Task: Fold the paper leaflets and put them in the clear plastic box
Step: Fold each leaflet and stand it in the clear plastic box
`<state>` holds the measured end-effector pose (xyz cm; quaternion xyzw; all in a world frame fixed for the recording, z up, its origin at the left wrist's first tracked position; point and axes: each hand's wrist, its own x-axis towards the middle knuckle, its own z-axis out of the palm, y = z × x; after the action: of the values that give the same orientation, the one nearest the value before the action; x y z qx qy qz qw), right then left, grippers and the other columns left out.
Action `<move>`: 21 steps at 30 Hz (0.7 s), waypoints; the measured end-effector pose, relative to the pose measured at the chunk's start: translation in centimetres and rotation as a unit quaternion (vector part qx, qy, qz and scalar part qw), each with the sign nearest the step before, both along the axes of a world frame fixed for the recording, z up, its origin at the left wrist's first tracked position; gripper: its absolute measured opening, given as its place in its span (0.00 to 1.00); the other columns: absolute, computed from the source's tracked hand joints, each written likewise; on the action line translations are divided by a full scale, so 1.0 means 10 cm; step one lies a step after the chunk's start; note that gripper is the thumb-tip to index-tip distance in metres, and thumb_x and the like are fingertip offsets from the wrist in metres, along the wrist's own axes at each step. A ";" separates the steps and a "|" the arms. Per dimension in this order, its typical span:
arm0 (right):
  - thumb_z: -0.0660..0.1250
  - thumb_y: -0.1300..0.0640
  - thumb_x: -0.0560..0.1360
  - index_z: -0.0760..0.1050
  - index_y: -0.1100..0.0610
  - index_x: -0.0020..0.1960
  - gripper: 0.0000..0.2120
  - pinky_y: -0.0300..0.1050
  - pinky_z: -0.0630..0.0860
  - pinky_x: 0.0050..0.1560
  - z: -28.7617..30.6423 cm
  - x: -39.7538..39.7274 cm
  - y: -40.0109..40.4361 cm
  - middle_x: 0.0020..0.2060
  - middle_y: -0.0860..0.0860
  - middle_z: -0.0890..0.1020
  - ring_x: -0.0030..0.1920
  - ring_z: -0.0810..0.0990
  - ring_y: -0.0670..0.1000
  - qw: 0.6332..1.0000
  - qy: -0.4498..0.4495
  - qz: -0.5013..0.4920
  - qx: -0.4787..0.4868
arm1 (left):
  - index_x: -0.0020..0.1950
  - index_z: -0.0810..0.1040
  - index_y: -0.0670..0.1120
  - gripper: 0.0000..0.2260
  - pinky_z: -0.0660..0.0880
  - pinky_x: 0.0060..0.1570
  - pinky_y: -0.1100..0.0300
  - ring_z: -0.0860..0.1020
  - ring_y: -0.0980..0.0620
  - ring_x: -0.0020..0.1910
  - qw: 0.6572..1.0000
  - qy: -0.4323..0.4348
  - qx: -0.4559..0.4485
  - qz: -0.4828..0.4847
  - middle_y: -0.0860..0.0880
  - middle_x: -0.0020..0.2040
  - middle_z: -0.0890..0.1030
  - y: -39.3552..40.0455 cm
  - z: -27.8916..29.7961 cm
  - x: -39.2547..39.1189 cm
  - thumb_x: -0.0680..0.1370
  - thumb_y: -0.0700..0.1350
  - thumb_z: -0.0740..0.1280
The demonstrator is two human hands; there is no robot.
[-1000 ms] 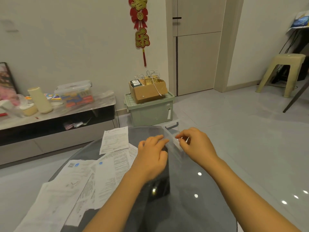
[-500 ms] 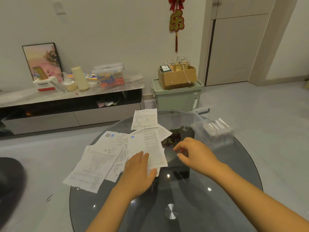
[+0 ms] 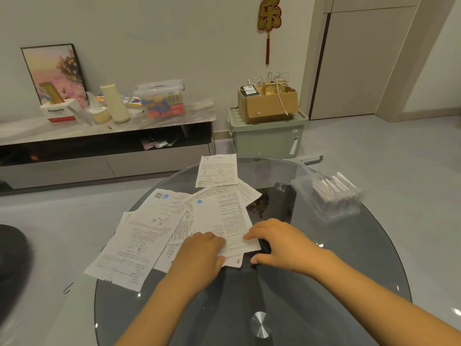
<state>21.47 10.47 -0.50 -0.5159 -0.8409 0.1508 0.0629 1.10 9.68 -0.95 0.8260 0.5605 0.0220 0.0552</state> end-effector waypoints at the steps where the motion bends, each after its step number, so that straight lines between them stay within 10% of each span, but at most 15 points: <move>1: 0.67 0.44 0.73 0.70 0.46 0.68 0.25 0.42 0.66 0.64 -0.02 -0.02 0.00 0.65 0.42 0.72 0.65 0.68 0.46 1.000 -0.004 0.006 0.002 | 0.64 0.74 0.51 0.14 0.69 0.56 0.58 0.73 0.51 0.57 1.000 -0.006 0.014 0.000 0.53 0.60 0.76 0.00 0.01 0.01 0.80 0.51 0.58; 7: 0.63 0.51 0.74 0.78 0.56 0.48 0.11 0.44 0.72 0.52 -0.04 -0.05 0.00 0.44 0.49 0.81 0.47 0.76 0.50 0.998 0.036 -0.022 0.044 | 0.43 0.74 0.52 0.07 0.67 0.35 0.65 0.75 0.55 0.39 0.984 -0.178 0.020 0.021 0.56 0.42 0.79 -0.10 0.11 0.07 0.79 0.50 0.59; 12: 0.66 0.54 0.71 0.72 0.49 0.35 0.07 0.37 0.66 0.33 0.19 0.09 -0.03 0.32 0.46 0.76 0.31 0.72 0.44 0.984 0.123 -0.070 -0.105 | 0.33 0.71 0.50 0.12 0.65 0.33 0.65 0.72 0.59 0.33 0.941 -0.305 -0.100 0.106 0.56 0.31 0.75 -0.14 0.17 0.06 0.75 0.50 0.66; 18: 0.69 0.54 0.73 0.74 0.52 0.46 0.04 0.33 0.72 0.32 0.22 0.11 -0.03 0.29 0.43 0.78 0.31 0.76 0.43 0.945 0.256 -0.141 -0.145 | 0.41 0.75 0.49 0.07 0.69 0.36 0.65 0.76 0.58 0.38 0.899 -0.383 -0.138 0.162 0.56 0.39 0.78 -0.09 0.17 -0.01 0.72 0.47 0.72; 21: 0.69 0.51 0.73 0.71 0.49 0.57 0.13 0.37 0.77 0.45 0.17 0.07 -0.01 0.45 0.45 0.82 0.45 0.81 0.44 0.936 0.270 -0.170 -0.147 | 0.51 0.73 0.49 0.11 0.71 0.38 0.65 0.76 0.58 0.44 0.893 -0.394 -0.099 0.196 0.56 0.47 0.77 -0.05 0.11 0.02 0.73 0.49 0.71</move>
<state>22.21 10.38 1.16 -0.5942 -0.6607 0.3933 0.2359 1.32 9.21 0.17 0.6135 0.6425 0.3001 0.3473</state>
